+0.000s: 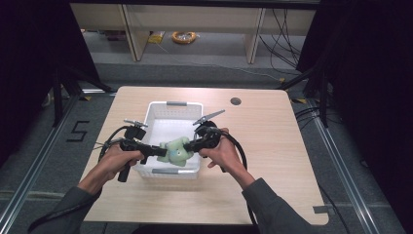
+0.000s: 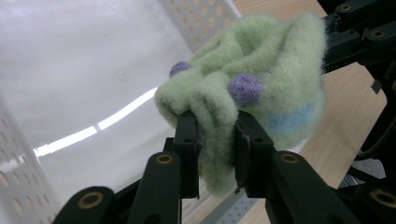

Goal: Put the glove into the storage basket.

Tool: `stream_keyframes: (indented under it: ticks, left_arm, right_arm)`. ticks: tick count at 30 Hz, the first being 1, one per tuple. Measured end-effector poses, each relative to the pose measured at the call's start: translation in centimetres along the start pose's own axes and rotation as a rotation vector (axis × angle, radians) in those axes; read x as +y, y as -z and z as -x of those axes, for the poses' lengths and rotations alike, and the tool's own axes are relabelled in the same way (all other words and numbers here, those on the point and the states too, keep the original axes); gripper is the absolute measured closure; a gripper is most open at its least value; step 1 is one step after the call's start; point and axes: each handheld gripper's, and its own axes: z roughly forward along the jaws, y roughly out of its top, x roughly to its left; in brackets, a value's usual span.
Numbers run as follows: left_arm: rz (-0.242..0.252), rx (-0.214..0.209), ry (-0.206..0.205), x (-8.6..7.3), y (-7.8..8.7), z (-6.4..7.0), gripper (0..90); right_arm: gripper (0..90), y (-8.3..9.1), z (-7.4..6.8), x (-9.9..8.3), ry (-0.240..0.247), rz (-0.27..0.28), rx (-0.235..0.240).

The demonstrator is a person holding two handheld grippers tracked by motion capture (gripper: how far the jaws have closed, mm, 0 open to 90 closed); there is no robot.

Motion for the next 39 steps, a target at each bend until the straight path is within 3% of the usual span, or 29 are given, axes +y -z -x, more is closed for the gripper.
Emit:
stream_keyframes:
  ticks: [8,9,19,20,21,26,33,37,39]
  left_arm:
    - [-0.023,0.014,0.010,-0.5,-0.7,-1.0,72.2]
    - [-0.032,0.018,0.003,-0.5,-0.8,-1.1,72.1]
    - [-0.090,0.053,-0.003,-1.2,-1.8,-2.2,71.9]
    - [-0.077,0.062,0.015,-1.3,-1.9,-2.2,71.8]
    - [-0.102,0.056,0.004,-1.3,-2.0,-2.5,71.7]
    - [-0.109,0.071,0.003,-1.3,-2.3,-2.5,71.5]
    - [-0.161,0.092,-0.031,-1.3,-2.9,-2.5,71.0]
    - [-0.165,0.092,-0.015,-1.3,-3.1,-2.8,70.4]
    - [-0.174,0.093,-0.014,-1.4,-3.2,-2.9,69.8]
  right_arm:
    - [81.3,-1.6,0.6,-0.2,-0.005,-0.027,-0.008]
    - [81.3,-1.7,0.5,-0.2,-0.030,-0.038,-0.010]
    - [81.2,-4.0,0.8,-0.1,-0.031,-0.112,-0.027]
    - [81.1,-4.2,0.8,-0.1,-0.033,-0.121,-0.033]
    - [80.9,-4.6,0.9,-0.1,-0.034,-0.131,-0.035]
    - [80.5,-5.0,1.0,-0.1,-0.038,-0.154,-0.041]
    - [78.7,-5.5,1.0,-0.2,-0.009,-0.190,-0.072]
    - [76.3,-5.8,1.2,-0.2,0.009,-0.203,-0.077]
    - [73.6,-5.9,1.1,-0.2,-0.010,-0.220,-0.078]
